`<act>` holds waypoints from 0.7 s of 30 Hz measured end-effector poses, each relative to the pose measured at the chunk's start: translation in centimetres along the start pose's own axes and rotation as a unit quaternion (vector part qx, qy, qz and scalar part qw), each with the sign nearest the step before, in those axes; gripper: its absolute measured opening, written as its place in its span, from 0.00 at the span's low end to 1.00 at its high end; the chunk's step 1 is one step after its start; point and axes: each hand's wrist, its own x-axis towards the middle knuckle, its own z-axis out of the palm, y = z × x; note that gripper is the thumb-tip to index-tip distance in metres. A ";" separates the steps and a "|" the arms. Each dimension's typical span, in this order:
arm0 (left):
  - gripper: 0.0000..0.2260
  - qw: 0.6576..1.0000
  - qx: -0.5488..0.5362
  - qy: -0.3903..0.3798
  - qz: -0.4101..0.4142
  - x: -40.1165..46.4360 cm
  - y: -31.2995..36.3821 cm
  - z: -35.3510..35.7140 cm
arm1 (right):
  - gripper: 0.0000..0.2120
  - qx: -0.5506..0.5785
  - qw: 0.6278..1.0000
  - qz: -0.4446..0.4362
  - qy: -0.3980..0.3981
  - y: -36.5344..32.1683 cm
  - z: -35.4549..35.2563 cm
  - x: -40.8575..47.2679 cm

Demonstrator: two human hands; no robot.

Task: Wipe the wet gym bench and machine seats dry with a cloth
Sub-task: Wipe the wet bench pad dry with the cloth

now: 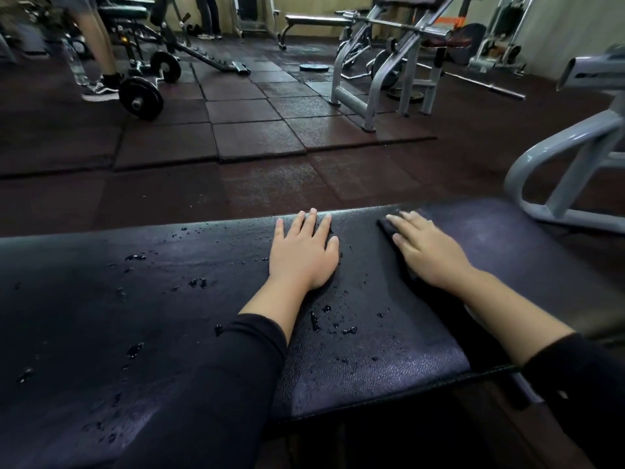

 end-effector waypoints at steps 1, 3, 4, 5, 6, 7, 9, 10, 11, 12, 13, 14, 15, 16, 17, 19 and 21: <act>0.25 1.000 -0.005 -0.011 0.009 -0.2 -0.2 -0.3 | 0.21 0.004 1.000 -0.019 -0.005 -1.3 0.2 -0.5; 0.25 0.999 -0.032 -0.026 0.018 -0.7 -0.8 -1.1 | 0.21 0.014 0.998 -0.054 -0.016 -4.0 0.9 -0.9; 0.25 0.998 -0.047 -0.027 0.014 -1.2 -1.4 -1.5 | 0.21 0.018 0.998 -0.064 -0.022 -5.1 1.2 -0.8; 0.25 0.998 -0.052 -0.021 0.008 -1.8 -2.2 -1.8 | 0.22 0.023 0.997 -0.065 -0.024 -6.0 1.5 -0.6; 0.25 0.999 -0.046 -0.013 0.002 -2.4 -3.4 -2.1 | 0.22 0.028 0.998 -0.060 -0.023 -6.7 1.7 -0.3; 0.25 0.999 -0.034 -0.006 -0.006 -2.9 -4.6 -2.4 | 0.22 0.034 0.998 -0.049 -0.019 -7.0 1.9 0.1; 0.24 0.999 -0.011 0.003 -0.039 -4.2 -7.6 -3.0 | 0.21 0.054 0.998 -0.023 -0.014 -7.5 2.1 1.0; 0.24 0.998 -0.003 0.005 -0.059 -4.8 -9.1 -3.3 | 0.20 0.060 0.998 -0.014 -0.013 -7.7 2.2 1.5; 0.25 0.997 0.001 0.007 -0.076 -5.4 -10.4 -3.5 | 0.20 0.061 0.998 -0.010 -0.014 -7.9 2.3 1.8; 0.25 0.996 0.005 0.009 -0.088 -6.0 -11.5 -3.5 | 0.20 0.058 0.998 -0.010 -0.020 -8.2 2.3 2.1; 0.25 0.996 0.010 0.010 -0.093 -6.4 -12.2 -3.4 | 0.20 0.052 0.998 -0.013 -0.027 -8.5 2.4 2.3; 0.26 0.995 0.015 0.011 -0.094 -6.7 -12.5 -3.2 | 0.21 0.044 0.998 -0.018 -0.035 -8.6 2.4 2.5; 0.26 0.995 0.020 0.012 -0.093 -6.8 -12.7 -3.0 | 0.21 0.037 0.998 -0.025 -0.040 -8.7 2.4 2.6; 0.26 0.995 0.023 0.014 -0.094 -6.8 -12.7 -2.8 | 0.22 0.031 0.998 -0.030 -0.043 -8.7 2.4 2.7; 0.26 0.995 0.024 0.015 -0.096 -6.8 -12.7 -2.6 | 0.22 0.028 0.998 -0.034 -0.046 -8.6 2.5 2.9; 0.26 0.995 0.025 0.022 -0.097 -6.7 -12.6 -2.4 | 0.22 0.030 0.998 -0.035 -0.053 -8.4 2.6 3.3; 0.26 0.995 0.025 0.028 -0.095 -6.7 -12.7 -2.3 | 0.22 0.028 0.997 -0.039 -0.058 -8.5 2.7 4.1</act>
